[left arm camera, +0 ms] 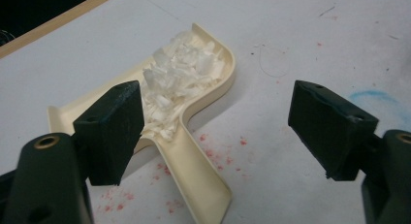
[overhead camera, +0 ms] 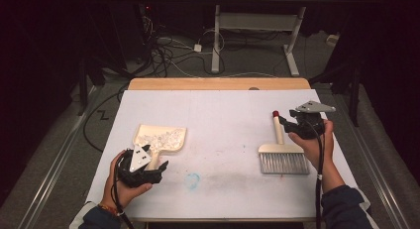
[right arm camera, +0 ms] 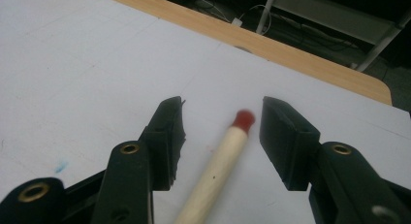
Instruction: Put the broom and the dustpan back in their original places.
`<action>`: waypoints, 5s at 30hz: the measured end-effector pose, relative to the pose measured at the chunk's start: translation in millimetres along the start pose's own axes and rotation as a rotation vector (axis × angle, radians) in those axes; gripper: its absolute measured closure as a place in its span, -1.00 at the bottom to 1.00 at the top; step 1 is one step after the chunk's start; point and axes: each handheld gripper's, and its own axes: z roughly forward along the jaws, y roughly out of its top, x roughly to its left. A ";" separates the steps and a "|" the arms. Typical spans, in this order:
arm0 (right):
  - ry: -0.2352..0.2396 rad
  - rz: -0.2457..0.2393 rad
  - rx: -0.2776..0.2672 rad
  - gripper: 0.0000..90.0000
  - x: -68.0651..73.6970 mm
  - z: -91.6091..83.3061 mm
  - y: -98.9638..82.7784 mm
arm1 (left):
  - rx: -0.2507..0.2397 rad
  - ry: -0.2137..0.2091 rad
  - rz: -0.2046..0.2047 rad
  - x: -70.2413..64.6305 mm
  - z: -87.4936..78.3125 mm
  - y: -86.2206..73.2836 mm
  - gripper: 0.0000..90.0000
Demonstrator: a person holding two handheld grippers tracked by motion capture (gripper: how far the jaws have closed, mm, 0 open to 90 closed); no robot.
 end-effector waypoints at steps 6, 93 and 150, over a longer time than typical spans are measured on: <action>-0.004 0.011 -0.058 -0.03 -0.3 -0.4 -3.0 | 0.008 0.003 0.003 -1.1 2.6 -1.5 -0.61; 0.046 -0.151 -0.222 -0.53 54.5 -89.3 -4.8 | 0.013 -0.039 0.103 -30.9 9.9 -3.0 -0.64; 0.089 -0.191 -0.190 -0.56 42.6 -97.3 -98.1 | 0.006 -0.050 0.112 -36.5 9.5 -3.2 -0.64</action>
